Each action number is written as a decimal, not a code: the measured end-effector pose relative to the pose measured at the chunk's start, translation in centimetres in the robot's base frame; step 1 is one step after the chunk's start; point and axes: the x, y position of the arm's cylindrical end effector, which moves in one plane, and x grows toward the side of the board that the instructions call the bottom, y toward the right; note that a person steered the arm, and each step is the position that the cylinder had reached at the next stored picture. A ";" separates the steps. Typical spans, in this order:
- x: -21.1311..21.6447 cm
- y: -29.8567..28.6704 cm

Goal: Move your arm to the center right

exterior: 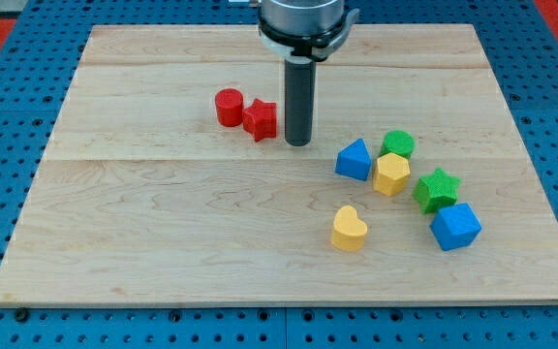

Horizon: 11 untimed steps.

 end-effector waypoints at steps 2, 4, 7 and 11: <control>-1.8 -4.6; -2.6 9.4; -2.6 20.0; -2.6 23.5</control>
